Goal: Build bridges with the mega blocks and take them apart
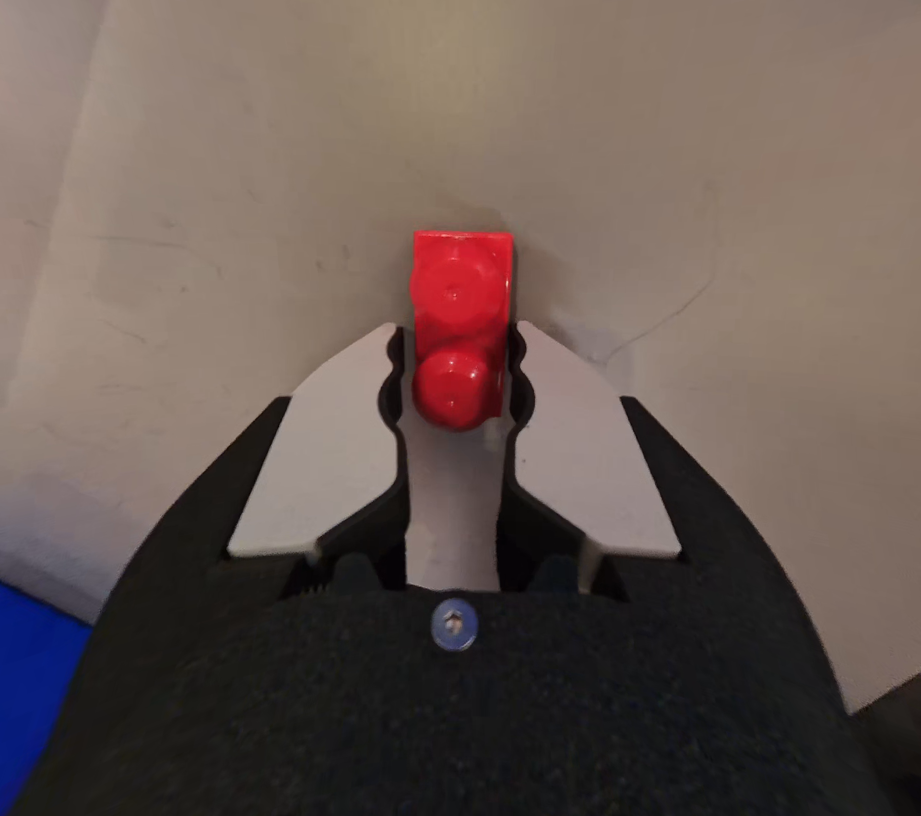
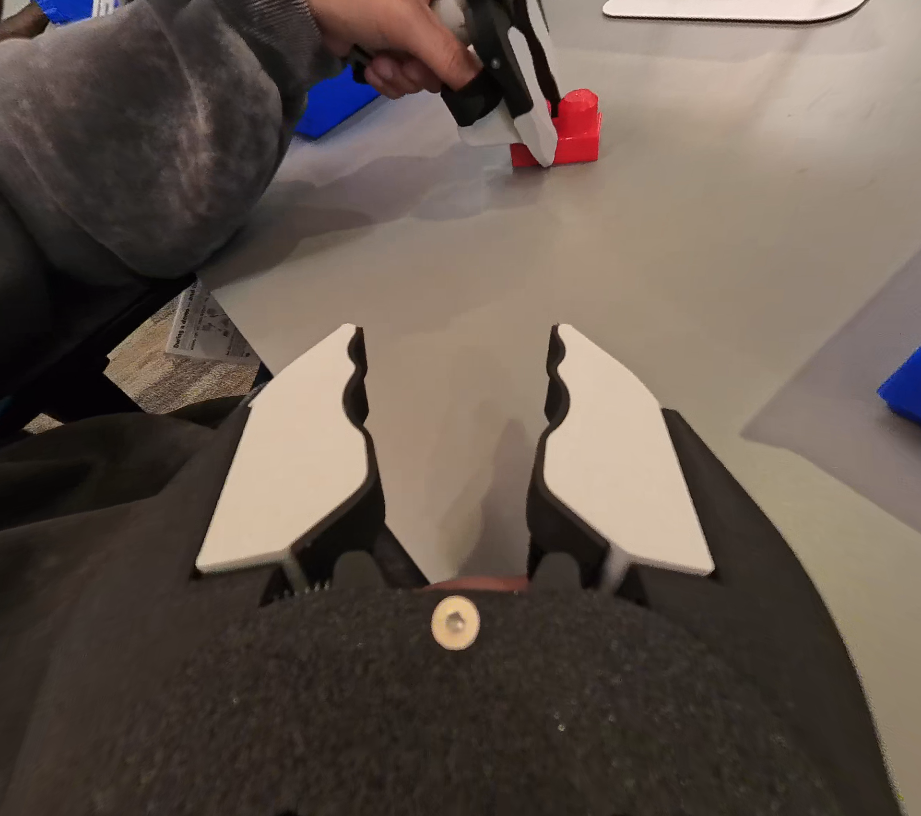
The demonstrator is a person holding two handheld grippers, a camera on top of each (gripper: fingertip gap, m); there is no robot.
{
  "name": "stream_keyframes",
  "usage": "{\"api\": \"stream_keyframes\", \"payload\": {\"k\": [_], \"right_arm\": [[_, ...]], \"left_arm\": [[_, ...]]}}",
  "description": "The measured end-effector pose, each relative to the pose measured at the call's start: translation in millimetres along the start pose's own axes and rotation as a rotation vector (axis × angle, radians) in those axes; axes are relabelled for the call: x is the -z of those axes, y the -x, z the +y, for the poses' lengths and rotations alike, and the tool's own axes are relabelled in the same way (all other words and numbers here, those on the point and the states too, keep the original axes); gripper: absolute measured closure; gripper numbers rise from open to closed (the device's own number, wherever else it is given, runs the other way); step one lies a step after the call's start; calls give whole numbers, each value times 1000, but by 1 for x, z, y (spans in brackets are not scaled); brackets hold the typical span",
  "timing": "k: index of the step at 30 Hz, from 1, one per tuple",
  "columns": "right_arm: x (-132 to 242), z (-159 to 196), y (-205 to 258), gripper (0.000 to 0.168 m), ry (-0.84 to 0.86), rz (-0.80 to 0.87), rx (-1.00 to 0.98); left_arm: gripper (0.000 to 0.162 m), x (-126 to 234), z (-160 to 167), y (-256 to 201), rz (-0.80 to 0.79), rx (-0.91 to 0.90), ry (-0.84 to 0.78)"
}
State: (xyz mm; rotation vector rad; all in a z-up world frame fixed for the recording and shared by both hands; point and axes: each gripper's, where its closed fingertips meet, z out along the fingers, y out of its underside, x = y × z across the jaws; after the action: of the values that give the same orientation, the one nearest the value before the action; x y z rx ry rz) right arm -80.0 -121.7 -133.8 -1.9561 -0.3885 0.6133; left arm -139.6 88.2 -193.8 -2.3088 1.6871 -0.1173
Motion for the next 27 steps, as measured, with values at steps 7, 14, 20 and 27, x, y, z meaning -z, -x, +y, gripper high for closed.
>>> {"api": "stream_keyframes", "payload": {"k": [7, 14, 20, 27], "right_arm": [[-5, 11, -8, 97, 50, 69, 54], [-33, 6, -22, 95, 85, 189, -7], [-88, -32, -39, 87, 115, 280, 8], [-187, -56, -73, 81, 261, 335, 79]], "left_arm": [[112, 59, 18, -12, -61, 111, -359], [120, 104, 82, -109, 87, 306, -813], [120, 105, 108, -136, 103, 334, -825], [119, 108, 114, -127, 94, 342, -811]]}}
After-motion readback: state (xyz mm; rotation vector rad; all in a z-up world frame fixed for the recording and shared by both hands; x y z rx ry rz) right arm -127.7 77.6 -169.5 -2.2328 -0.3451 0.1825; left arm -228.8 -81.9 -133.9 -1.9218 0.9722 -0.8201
